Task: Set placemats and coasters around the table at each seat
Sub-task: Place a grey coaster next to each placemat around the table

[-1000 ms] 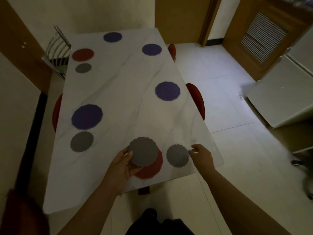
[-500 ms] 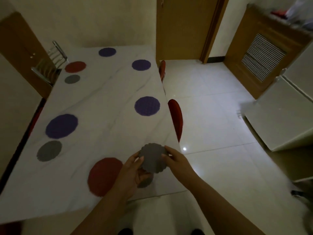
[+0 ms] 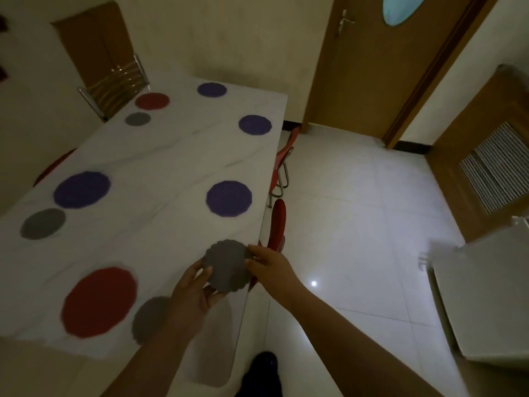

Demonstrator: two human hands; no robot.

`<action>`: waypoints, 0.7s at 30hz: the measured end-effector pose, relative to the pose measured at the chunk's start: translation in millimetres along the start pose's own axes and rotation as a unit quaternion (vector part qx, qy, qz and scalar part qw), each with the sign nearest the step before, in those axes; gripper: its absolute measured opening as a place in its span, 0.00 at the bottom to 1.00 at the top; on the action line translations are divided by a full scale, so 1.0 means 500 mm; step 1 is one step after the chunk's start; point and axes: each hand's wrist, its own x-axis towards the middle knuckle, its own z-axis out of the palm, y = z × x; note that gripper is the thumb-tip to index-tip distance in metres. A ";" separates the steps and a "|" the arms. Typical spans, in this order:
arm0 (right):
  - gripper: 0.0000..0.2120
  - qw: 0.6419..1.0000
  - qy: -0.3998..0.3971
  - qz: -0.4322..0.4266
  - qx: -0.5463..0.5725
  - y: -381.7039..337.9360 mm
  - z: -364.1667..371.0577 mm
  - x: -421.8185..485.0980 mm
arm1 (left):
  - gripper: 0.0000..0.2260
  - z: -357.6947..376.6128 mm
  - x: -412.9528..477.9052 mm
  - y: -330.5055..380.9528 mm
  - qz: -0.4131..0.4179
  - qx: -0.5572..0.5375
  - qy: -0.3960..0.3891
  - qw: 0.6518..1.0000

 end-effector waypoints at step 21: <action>0.04 0.988 -0.153 0.002 -0.004 -0.060 -0.290 0.498 | 0.11 0.308 0.310 -0.008 0.151 -0.136 0.228 0.952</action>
